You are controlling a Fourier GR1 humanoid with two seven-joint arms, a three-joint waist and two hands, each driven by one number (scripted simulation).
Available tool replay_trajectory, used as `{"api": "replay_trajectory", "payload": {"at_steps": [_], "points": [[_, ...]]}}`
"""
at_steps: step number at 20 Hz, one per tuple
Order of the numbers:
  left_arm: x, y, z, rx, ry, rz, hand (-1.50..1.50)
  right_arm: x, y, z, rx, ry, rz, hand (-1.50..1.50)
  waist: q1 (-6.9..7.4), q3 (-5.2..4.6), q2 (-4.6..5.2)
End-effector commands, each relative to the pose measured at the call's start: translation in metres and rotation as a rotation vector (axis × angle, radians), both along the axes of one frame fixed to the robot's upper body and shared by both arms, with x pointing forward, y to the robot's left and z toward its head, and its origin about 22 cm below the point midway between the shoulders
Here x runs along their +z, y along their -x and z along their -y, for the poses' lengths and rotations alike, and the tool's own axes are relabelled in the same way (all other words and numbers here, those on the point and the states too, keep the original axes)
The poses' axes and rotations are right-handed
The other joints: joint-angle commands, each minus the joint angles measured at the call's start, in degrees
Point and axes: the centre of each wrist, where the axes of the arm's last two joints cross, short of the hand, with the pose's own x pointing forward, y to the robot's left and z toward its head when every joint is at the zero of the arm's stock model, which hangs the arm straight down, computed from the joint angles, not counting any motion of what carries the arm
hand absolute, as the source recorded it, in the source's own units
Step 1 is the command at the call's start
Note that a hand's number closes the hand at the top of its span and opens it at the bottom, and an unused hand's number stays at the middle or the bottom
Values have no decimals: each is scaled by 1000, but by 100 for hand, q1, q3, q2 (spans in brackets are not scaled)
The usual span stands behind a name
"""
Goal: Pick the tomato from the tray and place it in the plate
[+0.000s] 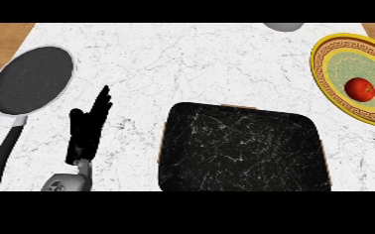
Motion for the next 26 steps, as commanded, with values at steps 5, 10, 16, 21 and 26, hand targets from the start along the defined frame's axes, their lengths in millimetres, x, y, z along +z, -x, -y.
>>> {"api": "replay_trajectory", "payload": {"at_steps": [5, 10, 16, 21, 26], "points": [[-2, 3, -2, 11, -19, -14, 0, -5, 23, 16, -17, 15, 28, -150, -5, 11, 11], [-2, 5, -4, 1, -9, 4, 0, -1, 24, 19, -65, 5, 51, -150, 54, 17, 27], [3, 0, 4, 1, -2, 12, 0, 1, 31, 25, -132, -2, 63, -150, 60, 20, 27], [3, -2, 11, -4, -1, 2, 0, 12, 40, 36, -173, -8, 64, -150, 38, 24, 27], [8, -11, -8, 12, -17, 21, 0, 8, 55, 44, -182, 44, 25, -150, 29, 29, 60]]}}
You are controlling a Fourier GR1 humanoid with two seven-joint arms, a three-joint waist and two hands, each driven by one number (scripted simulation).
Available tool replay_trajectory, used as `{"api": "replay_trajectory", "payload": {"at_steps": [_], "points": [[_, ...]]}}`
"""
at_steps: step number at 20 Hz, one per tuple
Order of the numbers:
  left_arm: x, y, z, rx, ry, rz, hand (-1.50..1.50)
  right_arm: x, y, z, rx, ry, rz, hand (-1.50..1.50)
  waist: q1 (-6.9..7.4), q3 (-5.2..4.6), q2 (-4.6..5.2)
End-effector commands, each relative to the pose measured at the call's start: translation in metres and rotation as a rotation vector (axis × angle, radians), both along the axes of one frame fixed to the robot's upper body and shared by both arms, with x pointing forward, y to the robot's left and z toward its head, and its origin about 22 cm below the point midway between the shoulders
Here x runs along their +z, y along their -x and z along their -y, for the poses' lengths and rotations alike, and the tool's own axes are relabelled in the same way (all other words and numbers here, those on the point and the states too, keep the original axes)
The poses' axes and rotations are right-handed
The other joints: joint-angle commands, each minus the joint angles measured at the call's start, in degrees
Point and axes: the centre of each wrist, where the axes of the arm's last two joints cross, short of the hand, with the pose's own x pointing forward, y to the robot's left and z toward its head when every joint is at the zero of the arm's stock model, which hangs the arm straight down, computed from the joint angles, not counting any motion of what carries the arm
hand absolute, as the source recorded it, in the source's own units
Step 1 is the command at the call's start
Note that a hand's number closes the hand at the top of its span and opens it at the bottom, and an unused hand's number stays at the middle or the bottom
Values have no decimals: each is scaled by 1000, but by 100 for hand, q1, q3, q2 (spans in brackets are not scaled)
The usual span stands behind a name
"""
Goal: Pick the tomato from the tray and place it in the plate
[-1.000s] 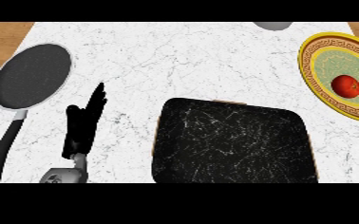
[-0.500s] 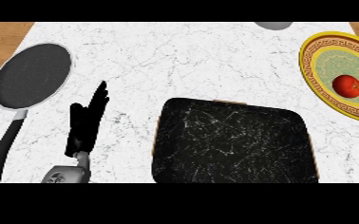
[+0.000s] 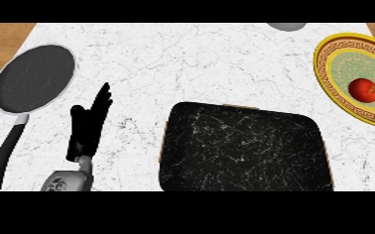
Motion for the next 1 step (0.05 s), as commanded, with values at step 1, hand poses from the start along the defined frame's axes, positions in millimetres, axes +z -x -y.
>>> {"api": "replay_trajectory", "payload": {"at_steps": [1], "points": [[4, -1, -8, -16, -7, -2, 0, 2, 8, 6, -32, 21, -17, -150, 57, 10, 15]]}}
